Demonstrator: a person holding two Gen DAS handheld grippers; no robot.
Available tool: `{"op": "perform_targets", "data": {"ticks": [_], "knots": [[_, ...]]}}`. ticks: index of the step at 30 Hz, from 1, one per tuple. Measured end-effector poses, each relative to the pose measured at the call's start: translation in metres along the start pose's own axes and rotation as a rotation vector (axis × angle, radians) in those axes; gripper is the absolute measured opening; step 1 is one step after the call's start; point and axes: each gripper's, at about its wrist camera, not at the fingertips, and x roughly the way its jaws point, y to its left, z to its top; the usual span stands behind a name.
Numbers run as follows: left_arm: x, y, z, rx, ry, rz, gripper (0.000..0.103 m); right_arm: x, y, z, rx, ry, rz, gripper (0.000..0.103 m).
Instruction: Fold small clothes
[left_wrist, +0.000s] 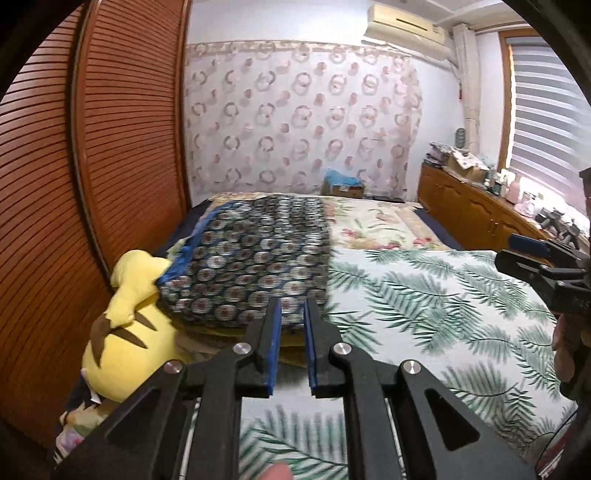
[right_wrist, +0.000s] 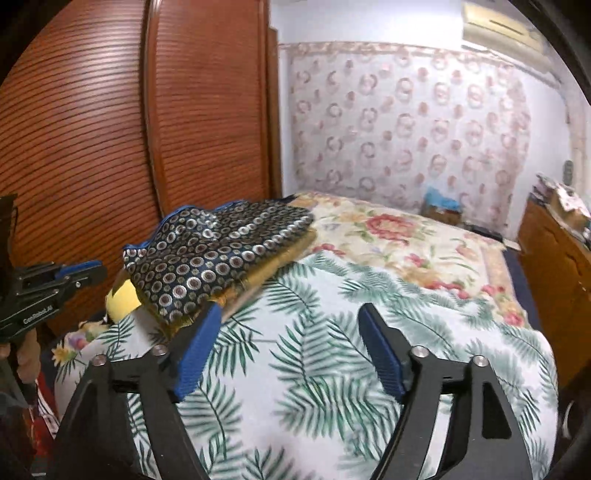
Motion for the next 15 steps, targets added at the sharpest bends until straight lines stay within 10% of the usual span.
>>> {"op": "perform_targets", "data": {"ticks": [15], "knots": [[-0.015, -0.066, 0.030, 0.062, -0.062, -0.059, 0.015, -0.098, -0.044, -0.026, 0.134, -0.121, -0.235, 0.088]]}}
